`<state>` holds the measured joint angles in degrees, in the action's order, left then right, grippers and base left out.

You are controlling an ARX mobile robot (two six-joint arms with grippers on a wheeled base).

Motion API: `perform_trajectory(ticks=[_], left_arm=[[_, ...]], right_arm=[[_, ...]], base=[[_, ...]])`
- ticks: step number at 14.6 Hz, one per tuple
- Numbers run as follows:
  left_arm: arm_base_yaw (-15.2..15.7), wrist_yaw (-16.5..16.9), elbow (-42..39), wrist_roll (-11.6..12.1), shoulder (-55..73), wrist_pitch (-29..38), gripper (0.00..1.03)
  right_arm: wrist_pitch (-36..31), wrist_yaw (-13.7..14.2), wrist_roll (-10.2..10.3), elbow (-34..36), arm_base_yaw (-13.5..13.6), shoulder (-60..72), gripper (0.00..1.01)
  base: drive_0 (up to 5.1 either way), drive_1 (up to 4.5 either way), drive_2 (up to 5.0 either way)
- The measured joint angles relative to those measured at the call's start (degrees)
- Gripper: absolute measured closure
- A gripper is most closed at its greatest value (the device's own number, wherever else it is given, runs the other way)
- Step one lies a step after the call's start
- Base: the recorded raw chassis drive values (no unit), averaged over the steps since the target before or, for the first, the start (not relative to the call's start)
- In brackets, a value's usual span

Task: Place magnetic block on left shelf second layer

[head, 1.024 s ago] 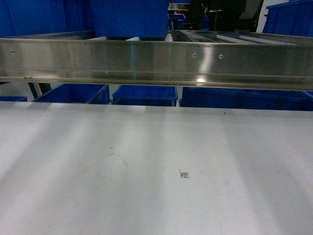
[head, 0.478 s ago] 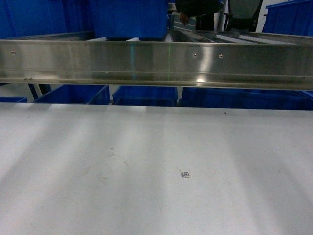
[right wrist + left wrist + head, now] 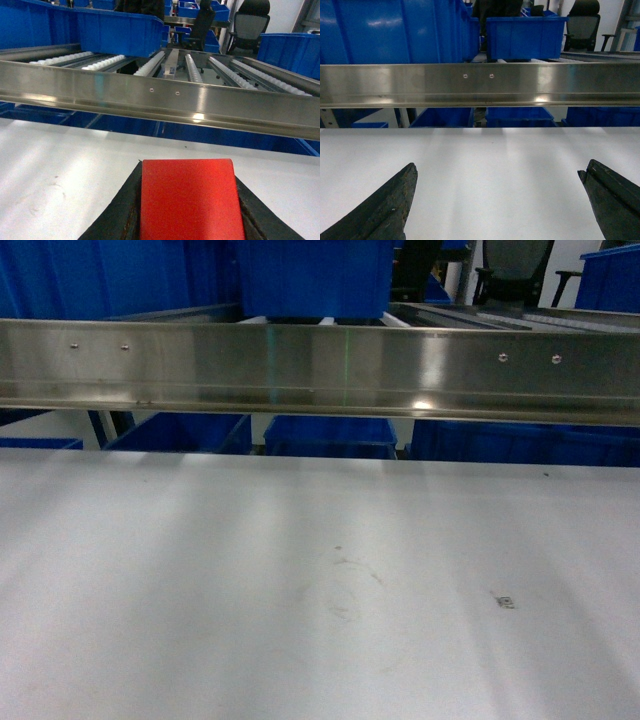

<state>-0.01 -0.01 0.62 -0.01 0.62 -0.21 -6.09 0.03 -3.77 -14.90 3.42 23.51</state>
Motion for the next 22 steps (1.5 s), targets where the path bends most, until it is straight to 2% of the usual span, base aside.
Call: perform_trajectory(ticks=[22], left_arm=[[0.0,0.0,0.0,0.0,0.0,0.0,0.05]], right_arm=[[-0.1,0.0,-0.4,0.0,0.1,0.0,0.68]], base=[[-4.9,2.50,2.5]])
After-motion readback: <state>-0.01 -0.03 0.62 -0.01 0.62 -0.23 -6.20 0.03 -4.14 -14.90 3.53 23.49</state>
